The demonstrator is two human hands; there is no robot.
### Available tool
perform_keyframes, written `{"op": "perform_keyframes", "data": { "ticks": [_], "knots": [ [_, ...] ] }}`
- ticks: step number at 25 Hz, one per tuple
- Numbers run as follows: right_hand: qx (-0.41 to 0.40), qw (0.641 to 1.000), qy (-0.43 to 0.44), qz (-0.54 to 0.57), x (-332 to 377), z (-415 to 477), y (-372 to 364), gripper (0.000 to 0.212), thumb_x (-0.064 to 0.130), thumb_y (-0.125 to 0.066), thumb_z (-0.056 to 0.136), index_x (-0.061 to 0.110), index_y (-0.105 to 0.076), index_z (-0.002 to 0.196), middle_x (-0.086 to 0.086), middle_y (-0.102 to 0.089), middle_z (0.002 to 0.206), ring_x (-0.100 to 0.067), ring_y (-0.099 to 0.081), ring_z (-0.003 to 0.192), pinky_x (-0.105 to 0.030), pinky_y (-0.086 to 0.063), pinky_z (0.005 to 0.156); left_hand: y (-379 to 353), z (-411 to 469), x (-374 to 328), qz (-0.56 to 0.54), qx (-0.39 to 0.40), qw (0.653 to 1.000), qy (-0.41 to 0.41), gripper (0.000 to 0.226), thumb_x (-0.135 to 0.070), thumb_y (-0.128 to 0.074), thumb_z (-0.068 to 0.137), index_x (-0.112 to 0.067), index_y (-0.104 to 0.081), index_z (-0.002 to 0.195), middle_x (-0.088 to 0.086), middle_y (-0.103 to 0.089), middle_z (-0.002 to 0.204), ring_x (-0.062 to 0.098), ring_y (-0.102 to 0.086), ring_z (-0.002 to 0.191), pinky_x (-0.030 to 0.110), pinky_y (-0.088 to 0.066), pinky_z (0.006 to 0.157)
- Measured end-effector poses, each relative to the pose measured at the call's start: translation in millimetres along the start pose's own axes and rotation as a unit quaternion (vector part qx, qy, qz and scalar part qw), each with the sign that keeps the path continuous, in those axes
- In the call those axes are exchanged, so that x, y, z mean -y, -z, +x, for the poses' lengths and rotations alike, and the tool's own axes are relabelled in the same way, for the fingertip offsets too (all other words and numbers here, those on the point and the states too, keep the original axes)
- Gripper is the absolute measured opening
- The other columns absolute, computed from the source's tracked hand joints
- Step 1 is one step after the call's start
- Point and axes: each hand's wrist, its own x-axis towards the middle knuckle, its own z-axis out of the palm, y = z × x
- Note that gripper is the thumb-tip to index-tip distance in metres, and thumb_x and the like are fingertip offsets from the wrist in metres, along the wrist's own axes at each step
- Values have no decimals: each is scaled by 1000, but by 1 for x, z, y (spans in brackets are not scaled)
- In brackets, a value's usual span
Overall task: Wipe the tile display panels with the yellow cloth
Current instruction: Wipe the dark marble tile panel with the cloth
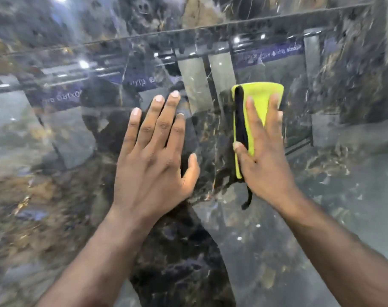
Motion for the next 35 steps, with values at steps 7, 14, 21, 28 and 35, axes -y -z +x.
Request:
{"op": "perform_keyframes", "data": {
  "ticks": [7,14,21,28,35],
  "knots": [
    [33,999,-24,11,-45,-4,21,86,22,-60,108,39,-2,169,2,32,173,-22,25,161,-59,-2,132,-15,0,-28,34,30,998,35,84,-58,-45,105,-2,-31,167,12,-16,181,34,-10,168,65,-4,133],
    [66,996,48,-40,-38,-46,6,75,31,-53,112,37,-5,170,4,29,174,-22,21,162,-55,-2,132,-17,-4,-31,39,24,999,25,83,-54,-45,105,0,-32,167,16,-17,180,38,-12,167,68,-8,132],
    [40,999,-15,-19,-14,4,18,85,24,-55,110,44,4,168,8,35,171,-23,23,161,-57,-3,129,-17,-6,-27,37,21,999,17,82,-53,-44,106,0,-32,167,16,-17,180,39,-12,167,68,-5,133],
    [3,999,-45,4,-74,21,44,80,25,-57,109,35,-6,170,-5,27,174,-28,20,162,-61,-3,131,-16,-2,-33,30,24,998,44,84,-55,-52,102,-1,-37,165,14,-20,180,37,-14,167,67,-9,132],
    [66,991,97,-65,-117,0,63,81,26,-60,109,45,-8,168,8,23,175,-29,13,164,-58,-14,131,-37,48,-107,-5,10,999,40,83,-53,-57,101,-9,-35,169,9,-19,180,31,-16,167,62,-8,134]
  ]
}}
